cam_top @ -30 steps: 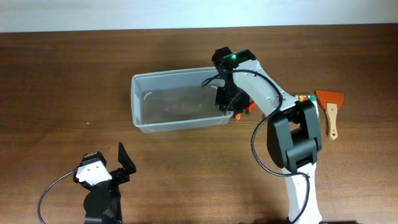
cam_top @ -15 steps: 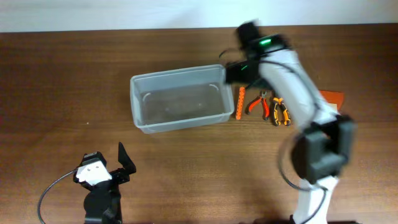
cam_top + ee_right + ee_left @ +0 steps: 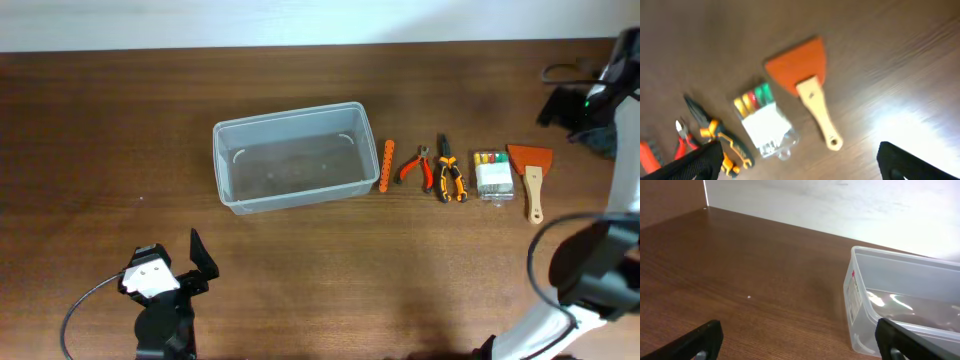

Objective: Pack container

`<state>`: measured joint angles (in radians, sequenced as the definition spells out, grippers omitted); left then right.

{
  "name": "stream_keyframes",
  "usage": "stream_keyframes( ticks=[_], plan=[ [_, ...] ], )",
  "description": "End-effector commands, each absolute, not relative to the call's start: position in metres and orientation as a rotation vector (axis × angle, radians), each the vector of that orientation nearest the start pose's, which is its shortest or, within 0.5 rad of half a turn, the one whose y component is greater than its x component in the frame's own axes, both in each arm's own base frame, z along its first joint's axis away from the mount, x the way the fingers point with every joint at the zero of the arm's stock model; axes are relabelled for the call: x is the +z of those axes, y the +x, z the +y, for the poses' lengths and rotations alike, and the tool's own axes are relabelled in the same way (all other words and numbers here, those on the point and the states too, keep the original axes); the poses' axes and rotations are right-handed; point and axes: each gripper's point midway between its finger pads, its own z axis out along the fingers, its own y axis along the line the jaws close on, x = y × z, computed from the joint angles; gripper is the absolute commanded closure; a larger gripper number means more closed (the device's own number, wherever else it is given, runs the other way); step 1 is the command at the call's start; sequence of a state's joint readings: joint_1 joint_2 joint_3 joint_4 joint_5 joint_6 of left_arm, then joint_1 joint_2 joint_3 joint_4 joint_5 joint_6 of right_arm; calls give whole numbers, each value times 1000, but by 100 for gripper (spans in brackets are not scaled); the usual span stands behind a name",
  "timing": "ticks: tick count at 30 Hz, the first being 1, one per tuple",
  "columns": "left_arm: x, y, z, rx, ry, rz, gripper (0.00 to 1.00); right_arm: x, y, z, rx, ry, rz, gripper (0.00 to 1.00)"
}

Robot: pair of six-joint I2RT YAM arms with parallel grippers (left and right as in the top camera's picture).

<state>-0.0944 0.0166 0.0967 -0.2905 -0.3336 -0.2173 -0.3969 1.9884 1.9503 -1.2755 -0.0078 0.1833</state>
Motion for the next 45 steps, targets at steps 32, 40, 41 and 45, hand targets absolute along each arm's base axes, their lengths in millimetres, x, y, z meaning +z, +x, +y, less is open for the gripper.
stream_keyframes(
  ticks=[32,40,41,45],
  plan=[
    [147,231,34,79,-338,1738,1,58,400,145,120,20,3096,96],
    [147,231,34,79,-338,1738,1,175,458,-46,-501,427,2622,96],
    [147,231,34,79,-338,1738,1,181,461,-70,-543,433,2597,96],
    [147,231,34,78,-338,1738,1,159,446,-141,-487,587,2663,96]
  ],
)
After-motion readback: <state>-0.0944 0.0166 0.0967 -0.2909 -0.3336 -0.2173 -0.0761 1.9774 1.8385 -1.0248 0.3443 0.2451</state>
